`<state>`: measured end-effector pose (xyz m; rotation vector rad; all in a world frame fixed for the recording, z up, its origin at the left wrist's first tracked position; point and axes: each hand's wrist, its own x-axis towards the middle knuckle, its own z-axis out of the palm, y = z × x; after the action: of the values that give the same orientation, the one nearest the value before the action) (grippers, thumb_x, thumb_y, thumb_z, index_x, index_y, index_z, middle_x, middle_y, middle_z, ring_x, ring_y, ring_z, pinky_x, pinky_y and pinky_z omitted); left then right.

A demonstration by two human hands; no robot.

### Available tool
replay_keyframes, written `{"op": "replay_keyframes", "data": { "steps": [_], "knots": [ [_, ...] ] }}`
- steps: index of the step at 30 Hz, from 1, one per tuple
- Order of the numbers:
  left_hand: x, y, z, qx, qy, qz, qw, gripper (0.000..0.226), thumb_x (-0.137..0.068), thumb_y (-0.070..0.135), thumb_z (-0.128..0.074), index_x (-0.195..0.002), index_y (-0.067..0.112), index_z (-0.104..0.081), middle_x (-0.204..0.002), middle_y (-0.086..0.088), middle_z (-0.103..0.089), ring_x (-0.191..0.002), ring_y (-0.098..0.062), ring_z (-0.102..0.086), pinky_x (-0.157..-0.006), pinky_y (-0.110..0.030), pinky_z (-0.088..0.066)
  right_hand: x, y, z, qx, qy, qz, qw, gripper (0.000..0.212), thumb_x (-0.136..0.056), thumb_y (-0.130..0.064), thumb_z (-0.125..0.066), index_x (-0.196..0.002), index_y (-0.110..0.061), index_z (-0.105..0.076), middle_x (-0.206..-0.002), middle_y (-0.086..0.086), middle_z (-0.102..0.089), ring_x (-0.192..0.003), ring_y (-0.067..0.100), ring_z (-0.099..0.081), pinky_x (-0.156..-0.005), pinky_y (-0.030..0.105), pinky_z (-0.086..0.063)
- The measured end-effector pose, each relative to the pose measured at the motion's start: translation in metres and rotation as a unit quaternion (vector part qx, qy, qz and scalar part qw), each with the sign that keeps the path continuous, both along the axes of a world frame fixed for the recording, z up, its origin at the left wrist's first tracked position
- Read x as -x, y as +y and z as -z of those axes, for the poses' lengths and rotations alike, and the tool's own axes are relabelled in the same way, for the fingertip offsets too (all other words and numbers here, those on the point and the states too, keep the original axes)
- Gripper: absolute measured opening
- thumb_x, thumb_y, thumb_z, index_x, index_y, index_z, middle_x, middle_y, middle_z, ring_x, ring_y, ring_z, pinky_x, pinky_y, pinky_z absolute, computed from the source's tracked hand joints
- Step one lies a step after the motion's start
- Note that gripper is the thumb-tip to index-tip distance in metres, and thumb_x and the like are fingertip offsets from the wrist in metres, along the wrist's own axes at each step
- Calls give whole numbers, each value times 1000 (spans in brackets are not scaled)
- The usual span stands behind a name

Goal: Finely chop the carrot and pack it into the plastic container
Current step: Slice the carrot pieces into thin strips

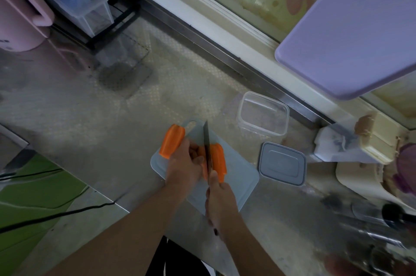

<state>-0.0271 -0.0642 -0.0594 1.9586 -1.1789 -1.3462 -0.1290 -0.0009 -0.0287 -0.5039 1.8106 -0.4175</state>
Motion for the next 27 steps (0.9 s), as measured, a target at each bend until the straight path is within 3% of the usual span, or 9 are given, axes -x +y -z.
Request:
{"op": "replay_keyframes", "data": {
  "steps": [5,11,13,17,21,24,27],
  "knots": [
    [3,4,3,-9,4,-7,1000,21,-92,8,-69,-95,25,-57,-89,1,-65,-83,-10,-61,-72,-20,-43,7,32,-1,-39,5,0,999,53,-101,-67,-34,-74,-23,-48,-61,-4,-41,-48,10,-36,-47,23,-30],
    [1,5,2,-8,8,14,1000,23,-93,5,-68,-94,26,-57,-85,1,-64,-80,-10,-62,-76,-23,-47,6,17,9,-9,29,20,999,55,-99,-68,-33,-72,-22,-46,-63,-3,-41,-51,11,-37,-47,23,-32],
    [1,4,1,-6,7,16,1000,22,-92,3,-66,-94,23,-57,-84,0,-63,-78,-11,-61,-73,-19,-44,5,13,8,0,41,3,999,55,-101,-65,-32,-72,-21,-47,-63,-2,-41,-51,11,-37,-44,21,-32],
    [2,5,-2,-7,10,2,1000,24,-91,5,-70,-95,25,-57,-86,0,-64,-81,-11,-62,-76,-25,-46,3,34,-1,-3,46,-19,999,50,-106,-54,-34,-77,-16,-51,-69,1,-46,-55,9,-44,-41,11,-33],
    [1,5,-2,-2,13,3,1000,26,-91,1,-70,-92,23,-57,-83,2,-62,-70,1,-57,-68,-13,-43,8,41,-6,35,43,19,998,60,-86,-74,-35,-68,-17,-48,-57,-3,-40,-51,13,-37,-46,24,-31],
    [1,5,-6,1,20,11,1000,18,-93,-8,-64,-95,9,-59,-78,-2,-57,-60,8,-55,-58,-9,-44,15,33,-16,26,13,34,999,55,-101,-61,-39,-66,-19,-43,-52,-4,-33,-44,12,-29,-43,21,-24],
    [1,5,-10,-3,18,14,1000,14,-94,-9,-62,-97,4,-59,-76,-3,-56,-59,4,-57,-58,-9,-45,17,28,-25,18,-24,28,999,55,-105,-56,-37,-62,-22,-36,-52,-2,-28,-42,13,-24,-42,19,-19]
  ]
}}
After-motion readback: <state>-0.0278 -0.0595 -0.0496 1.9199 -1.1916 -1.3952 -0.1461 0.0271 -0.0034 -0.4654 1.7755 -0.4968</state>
